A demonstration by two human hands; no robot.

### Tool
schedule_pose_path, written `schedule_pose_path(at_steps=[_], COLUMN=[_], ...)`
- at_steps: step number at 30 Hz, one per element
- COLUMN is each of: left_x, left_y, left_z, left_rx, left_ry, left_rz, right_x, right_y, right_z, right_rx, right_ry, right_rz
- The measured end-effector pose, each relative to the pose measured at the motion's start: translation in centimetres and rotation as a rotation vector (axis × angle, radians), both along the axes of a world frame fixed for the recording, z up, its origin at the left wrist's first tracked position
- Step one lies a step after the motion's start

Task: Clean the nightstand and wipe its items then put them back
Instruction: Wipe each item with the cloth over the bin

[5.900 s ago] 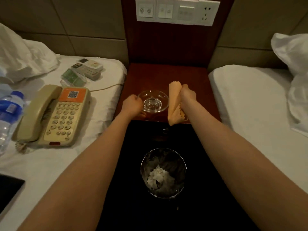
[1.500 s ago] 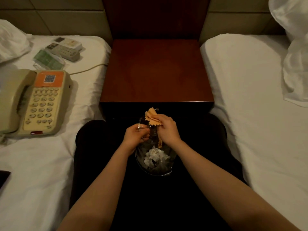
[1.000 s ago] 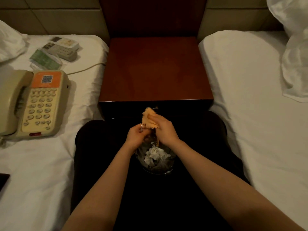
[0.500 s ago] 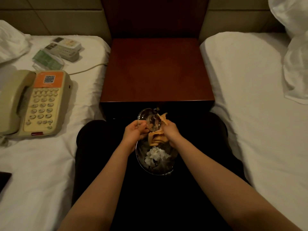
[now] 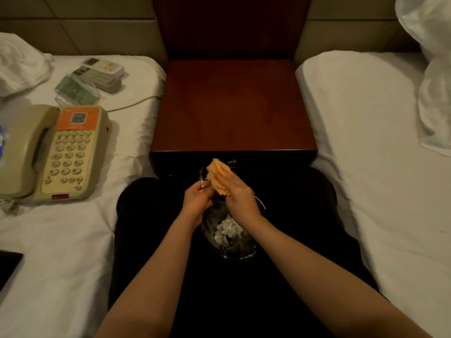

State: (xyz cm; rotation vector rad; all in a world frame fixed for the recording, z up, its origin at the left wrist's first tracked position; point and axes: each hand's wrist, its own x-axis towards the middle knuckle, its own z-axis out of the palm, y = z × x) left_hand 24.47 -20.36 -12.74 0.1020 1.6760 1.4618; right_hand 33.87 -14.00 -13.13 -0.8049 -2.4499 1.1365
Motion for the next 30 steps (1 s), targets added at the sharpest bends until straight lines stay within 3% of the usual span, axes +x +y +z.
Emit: schedule_pose_path(at_steps=[3, 6, 9, 13, 16, 18, 20, 25, 30], left_x=[0.6, 0.8, 0.3, -0.1, -0.2, -0.2, -0.2, -0.7, -2.2], left_y=[0.1, 0.0, 0.0, -0.2, -0.1, -0.1, -0.1, 0.3, 0.4], left_z=[-0.4, -0.2, -0.1, -0.1, 0.3, 0.6, 0.9, 2.2, 4.5], left_rx=[-0.021, -0.009, -0.019, 0.027, 0.038, 0.026, 0.014, -0.042, -0.065], left_ry=[0.052, 0.013, -0.069, -0.171, -0.155, -0.132, -0.135, -0.082, 0.043], left_rz=[0.029, 0.074, 0.148, 0.200, 0.173, 0.152, 0.186, 0.220, 0.163], right_x=[-0.1, 0.2, 0.4, 0.8, 0.7, 0.5, 0.5, -0.2, -1.4], right_y=[-0.1, 0.1, 0.6, 1.0, 0.5, 0.3, 0.5, 3.1, 4.1], right_z=[-0.3, -0.3, 0.9, 1.6, 1.9, 2.0, 2.1, 2.0, 4.5], right_rx=[0.045, 0.077, -0.018, 0.010, 0.002, 0.056, 0.045, -0.138, -0.065], right_ry=[-0.167, -0.208, -0.186, -0.394, -0.264, -0.171, -0.235, -0.395, -0.360], right_rz=[0.087, 0.100, -0.060, -0.139, -0.284, -0.166, -0.066, -0.302, 0.021])
